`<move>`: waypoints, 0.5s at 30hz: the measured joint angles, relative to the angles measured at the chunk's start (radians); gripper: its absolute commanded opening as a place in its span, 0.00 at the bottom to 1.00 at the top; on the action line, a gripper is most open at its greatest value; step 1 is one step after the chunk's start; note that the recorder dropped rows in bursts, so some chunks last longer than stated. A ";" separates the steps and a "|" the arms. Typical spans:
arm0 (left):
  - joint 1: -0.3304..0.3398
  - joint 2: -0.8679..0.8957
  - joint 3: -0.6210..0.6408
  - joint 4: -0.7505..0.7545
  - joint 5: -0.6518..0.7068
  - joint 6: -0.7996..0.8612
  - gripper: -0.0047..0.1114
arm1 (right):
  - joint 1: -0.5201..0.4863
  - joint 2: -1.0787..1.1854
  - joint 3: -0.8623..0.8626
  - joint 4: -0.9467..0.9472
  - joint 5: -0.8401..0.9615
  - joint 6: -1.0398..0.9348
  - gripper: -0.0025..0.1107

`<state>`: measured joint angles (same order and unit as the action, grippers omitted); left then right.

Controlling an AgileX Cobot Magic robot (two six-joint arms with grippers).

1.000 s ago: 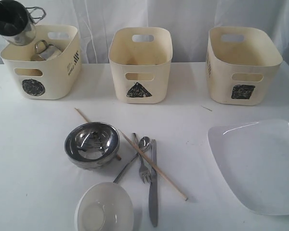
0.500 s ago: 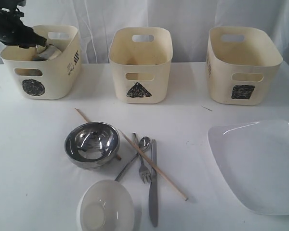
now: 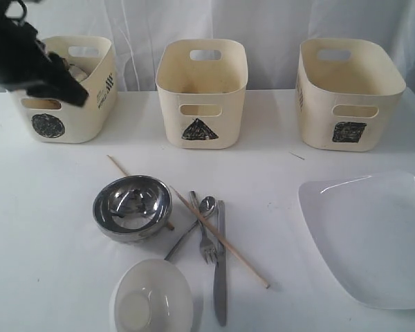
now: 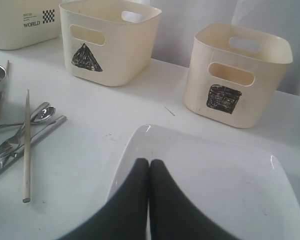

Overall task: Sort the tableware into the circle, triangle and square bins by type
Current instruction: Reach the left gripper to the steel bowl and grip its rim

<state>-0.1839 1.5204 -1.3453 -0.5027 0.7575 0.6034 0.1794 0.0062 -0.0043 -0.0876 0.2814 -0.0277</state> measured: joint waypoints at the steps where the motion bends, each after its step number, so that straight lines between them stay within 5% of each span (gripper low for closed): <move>1: -0.030 -0.015 0.044 0.015 0.005 -0.003 0.46 | 0.000 0.000 0.000 0.000 0.000 0.000 0.02; 6: -0.114 -0.030 0.193 0.108 -0.027 -0.055 0.54 | 0.000 0.000 0.000 0.000 0.000 0.000 0.02; 15: -0.122 -0.013 0.277 0.164 -0.216 -0.070 0.55 | 0.000 0.000 0.000 0.000 0.000 0.000 0.02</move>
<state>-0.3056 1.5075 -1.0682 -0.3389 0.5411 0.5336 0.1794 0.0062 -0.0043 -0.0876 0.2814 -0.0277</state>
